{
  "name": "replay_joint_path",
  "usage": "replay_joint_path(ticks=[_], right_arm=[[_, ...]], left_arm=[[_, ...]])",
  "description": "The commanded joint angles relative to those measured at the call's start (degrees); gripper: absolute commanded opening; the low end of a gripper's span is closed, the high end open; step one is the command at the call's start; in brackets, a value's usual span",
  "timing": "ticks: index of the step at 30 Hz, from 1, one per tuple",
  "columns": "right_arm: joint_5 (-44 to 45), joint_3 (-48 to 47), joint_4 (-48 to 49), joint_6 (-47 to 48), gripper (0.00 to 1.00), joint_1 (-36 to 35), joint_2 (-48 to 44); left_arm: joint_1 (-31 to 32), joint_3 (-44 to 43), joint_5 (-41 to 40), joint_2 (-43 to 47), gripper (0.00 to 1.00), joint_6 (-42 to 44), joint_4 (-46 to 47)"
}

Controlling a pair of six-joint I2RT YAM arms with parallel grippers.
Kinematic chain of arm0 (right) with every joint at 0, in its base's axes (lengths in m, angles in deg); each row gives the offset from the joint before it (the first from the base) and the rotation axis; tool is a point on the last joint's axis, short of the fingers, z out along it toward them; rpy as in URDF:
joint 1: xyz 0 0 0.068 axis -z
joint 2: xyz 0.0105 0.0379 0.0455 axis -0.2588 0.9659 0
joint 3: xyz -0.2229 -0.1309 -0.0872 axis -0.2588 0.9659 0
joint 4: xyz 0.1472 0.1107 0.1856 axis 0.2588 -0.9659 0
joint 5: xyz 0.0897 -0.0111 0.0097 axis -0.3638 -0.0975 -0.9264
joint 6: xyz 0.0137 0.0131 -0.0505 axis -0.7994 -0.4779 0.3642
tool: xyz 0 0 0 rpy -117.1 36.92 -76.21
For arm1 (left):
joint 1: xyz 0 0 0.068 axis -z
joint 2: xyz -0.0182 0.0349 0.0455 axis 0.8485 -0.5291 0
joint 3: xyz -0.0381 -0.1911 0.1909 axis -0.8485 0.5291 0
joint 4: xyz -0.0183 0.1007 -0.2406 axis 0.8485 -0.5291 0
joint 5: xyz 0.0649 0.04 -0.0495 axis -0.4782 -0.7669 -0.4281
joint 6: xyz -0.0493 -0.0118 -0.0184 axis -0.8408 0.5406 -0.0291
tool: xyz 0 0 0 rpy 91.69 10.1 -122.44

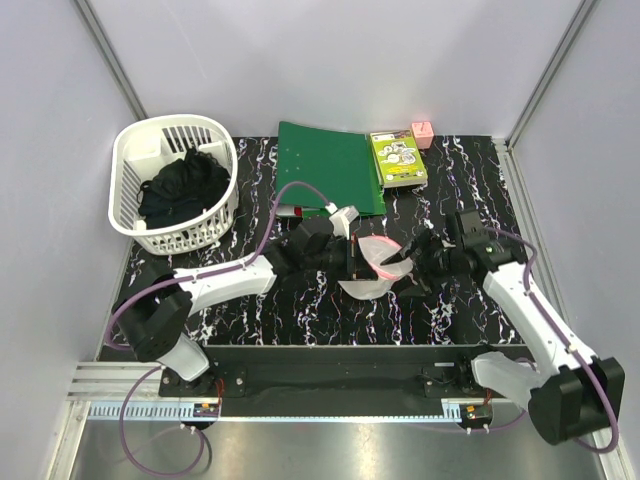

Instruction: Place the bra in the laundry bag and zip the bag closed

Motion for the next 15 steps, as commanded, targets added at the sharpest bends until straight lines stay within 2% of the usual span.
replay_joint_path(ticks=[1, 3, 4, 5, 8, 11, 14, 15], right_arm=[[0.80, 6.30, 9.69, -20.37, 0.78, 0.06, -6.85], [0.81, 9.98, 13.98, -23.74, 0.72, -0.20, -8.10], [0.72, 10.87, 15.14, -25.84, 0.65, -0.29, -8.27], [0.90, 11.14, 15.67, -26.30, 0.61, -0.55, -7.93], [2.39, 10.62, 16.55, -26.12, 0.57, -1.26, -5.73], [3.53, 9.74, 18.49, -25.78, 0.44, -1.43, -2.75], [3.36, 8.34, 19.37, -23.32, 0.25, -1.52, 0.68], [3.53, 8.07, 19.37, -21.14, 0.11, -1.43, 2.08]], left_arm=[[0.04, -1.81, 2.26, 0.05, 0.00, -1.70, 4.16], [0.13, -1.99, 2.52, -0.13, 0.00, -2.14, 4.51], [0.21, -2.25, 2.61, -0.22, 0.00, -2.05, 4.51], [0.30, -2.43, 2.87, -0.65, 0.00, -2.05, 4.60], [0.48, -3.48, 3.31, -1.27, 0.00, -1.70, 4.86], [0.56, -4.18, 3.93, -1.80, 0.00, -1.09, 4.86], [0.48, -6.02, 3.41, -2.67, 0.00, 1.45, -0.47], [0.39, -6.64, 2.36, -2.77, 0.00, 2.94, -3.89]])
